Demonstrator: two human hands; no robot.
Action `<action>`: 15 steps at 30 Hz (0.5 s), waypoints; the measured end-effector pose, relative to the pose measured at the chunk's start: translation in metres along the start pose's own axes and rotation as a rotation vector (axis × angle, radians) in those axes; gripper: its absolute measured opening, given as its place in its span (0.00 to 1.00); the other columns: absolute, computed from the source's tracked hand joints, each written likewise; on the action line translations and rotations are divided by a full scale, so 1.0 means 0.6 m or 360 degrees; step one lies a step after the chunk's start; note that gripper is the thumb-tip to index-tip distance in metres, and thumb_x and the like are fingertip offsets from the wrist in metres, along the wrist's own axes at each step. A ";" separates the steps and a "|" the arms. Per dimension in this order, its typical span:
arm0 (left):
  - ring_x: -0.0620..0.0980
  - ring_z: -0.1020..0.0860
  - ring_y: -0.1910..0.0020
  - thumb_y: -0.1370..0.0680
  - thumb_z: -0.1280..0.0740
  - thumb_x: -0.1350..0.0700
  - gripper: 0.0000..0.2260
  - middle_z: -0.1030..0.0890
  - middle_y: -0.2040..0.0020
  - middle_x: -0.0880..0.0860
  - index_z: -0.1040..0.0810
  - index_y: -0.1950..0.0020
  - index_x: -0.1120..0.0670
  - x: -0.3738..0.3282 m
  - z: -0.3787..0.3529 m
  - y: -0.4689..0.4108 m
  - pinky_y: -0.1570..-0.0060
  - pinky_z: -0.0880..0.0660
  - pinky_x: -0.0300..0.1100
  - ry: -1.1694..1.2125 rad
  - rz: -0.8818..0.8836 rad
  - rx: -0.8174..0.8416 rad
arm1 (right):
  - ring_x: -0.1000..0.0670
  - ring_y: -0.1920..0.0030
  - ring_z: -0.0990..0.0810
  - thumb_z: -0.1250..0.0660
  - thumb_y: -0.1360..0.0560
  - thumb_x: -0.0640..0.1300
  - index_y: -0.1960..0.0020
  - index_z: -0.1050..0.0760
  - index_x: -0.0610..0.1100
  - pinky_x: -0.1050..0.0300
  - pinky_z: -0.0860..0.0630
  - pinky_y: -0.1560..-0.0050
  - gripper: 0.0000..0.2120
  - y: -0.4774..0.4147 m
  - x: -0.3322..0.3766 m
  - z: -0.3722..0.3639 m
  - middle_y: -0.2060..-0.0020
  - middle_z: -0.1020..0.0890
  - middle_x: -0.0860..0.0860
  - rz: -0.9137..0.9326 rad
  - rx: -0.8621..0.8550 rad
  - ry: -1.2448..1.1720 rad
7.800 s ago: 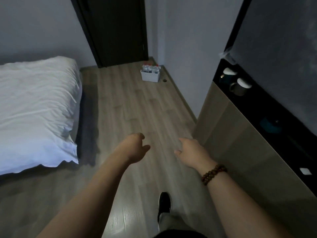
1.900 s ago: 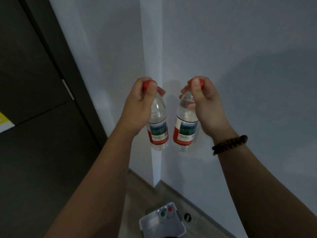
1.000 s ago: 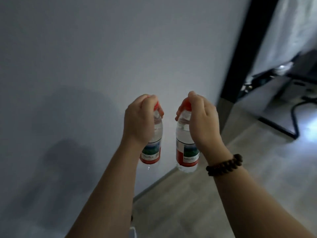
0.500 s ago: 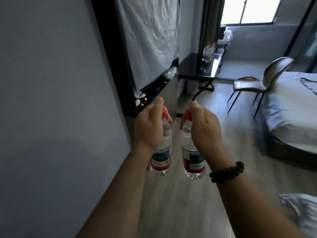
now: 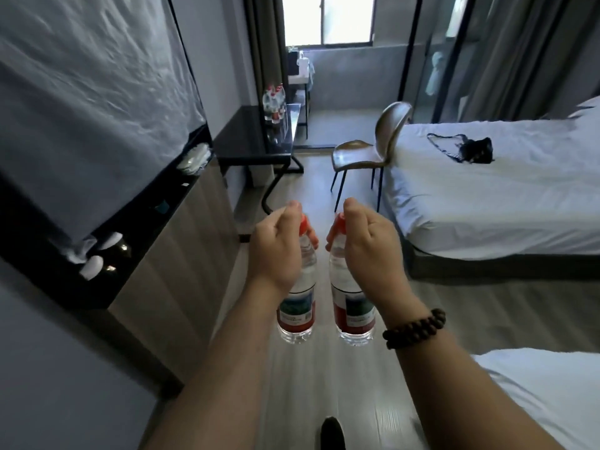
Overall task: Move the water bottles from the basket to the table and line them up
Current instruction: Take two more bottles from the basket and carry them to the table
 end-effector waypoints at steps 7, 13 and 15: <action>0.53 0.20 0.68 0.19 0.42 0.45 0.24 0.17 0.66 0.58 0.23 0.59 0.65 0.059 -0.169 -0.254 0.60 0.20 0.55 0.0028 -0.0001 0.0182 | 0.57 0.68 0.22 0.47 0.14 0.49 0.65 0.21 0.40 0.63 0.28 0.64 0.27 -0.251 -0.106 0.047 0.69 0.18 0.51 -0.0051 -0.0112 0.0111; 0.49 0.20 0.67 0.17 0.41 0.51 0.21 0.18 0.66 0.60 0.25 0.59 0.68 0.084 -0.290 -0.428 0.62 0.23 0.45 0.0006 -0.0055 0.0270 | 0.61 0.69 0.26 0.47 0.14 0.44 0.69 0.31 0.49 0.68 0.33 0.66 0.25 -0.430 -0.171 0.083 0.73 0.22 0.62 -0.0088 -0.0267 0.0141; 0.49 0.20 0.67 0.16 0.41 0.52 0.21 0.18 0.65 0.61 0.24 0.59 0.68 0.102 -0.322 -0.481 0.62 0.22 0.44 0.0013 -0.0034 0.0293 | 0.60 0.69 0.27 0.47 0.14 0.46 0.69 0.30 0.48 0.66 0.34 0.67 0.25 -0.487 -0.203 0.084 0.73 0.23 0.59 -0.0095 -0.0280 0.0142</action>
Point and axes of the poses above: each hand's wrist, its own y-axis away from the middle knuckle, its own z-axis out of the back of the hand, x = y × z, the point moved 1 cm from there along -y, towards the middle knuckle
